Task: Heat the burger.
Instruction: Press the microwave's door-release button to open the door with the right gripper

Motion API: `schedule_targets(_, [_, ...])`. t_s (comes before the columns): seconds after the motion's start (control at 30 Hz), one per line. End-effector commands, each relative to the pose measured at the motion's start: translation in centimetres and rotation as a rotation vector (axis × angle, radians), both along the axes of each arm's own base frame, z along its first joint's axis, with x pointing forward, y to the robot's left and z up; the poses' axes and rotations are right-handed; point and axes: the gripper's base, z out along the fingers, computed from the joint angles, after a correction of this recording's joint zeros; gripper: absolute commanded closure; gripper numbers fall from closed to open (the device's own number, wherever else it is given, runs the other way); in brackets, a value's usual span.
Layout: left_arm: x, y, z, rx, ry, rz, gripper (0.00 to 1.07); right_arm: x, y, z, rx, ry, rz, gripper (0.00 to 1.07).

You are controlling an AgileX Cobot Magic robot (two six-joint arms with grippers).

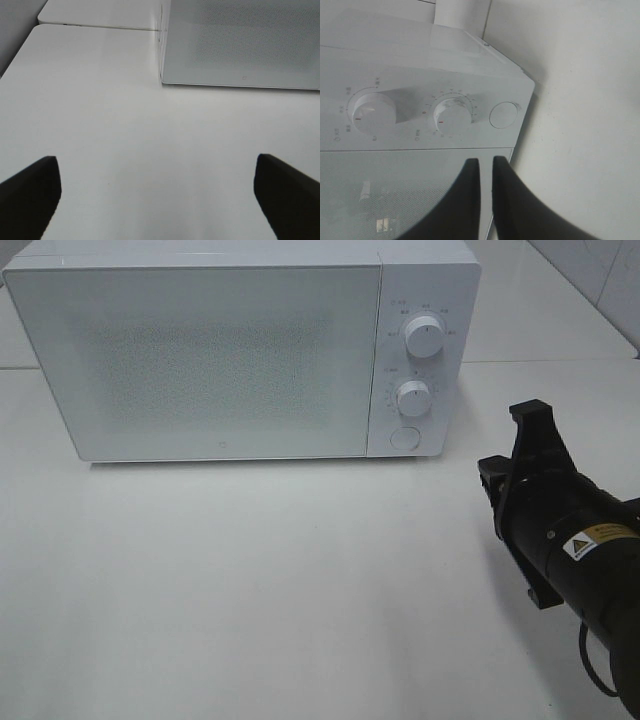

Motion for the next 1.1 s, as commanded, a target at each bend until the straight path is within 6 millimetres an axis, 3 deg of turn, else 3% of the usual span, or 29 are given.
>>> schedule_targets(0.03, [-0.3,-0.1,0.0,-0.003,-0.022,-0.001,0.09,0.0,0.5,-0.3,0.101,0.066,-0.012,1.07])
schedule_targets(0.27, [-0.3,-0.1,0.0,-0.003,-0.022,-0.001,0.09,0.3,0.5,-0.4,0.129,0.076,-0.047,1.07])
schedule_targets(0.67, [-0.3,-0.1,0.0,-0.003,-0.022,-0.001,0.09,2.6,3.1,-2.5,0.145,0.108,-0.068,1.07])
schedule_targets(1.1, [-0.3,-0.1,0.0,-0.003,-0.022,-0.001,0.09,7.3,4.0,-4.1,0.16,0.155,-0.079,1.07])
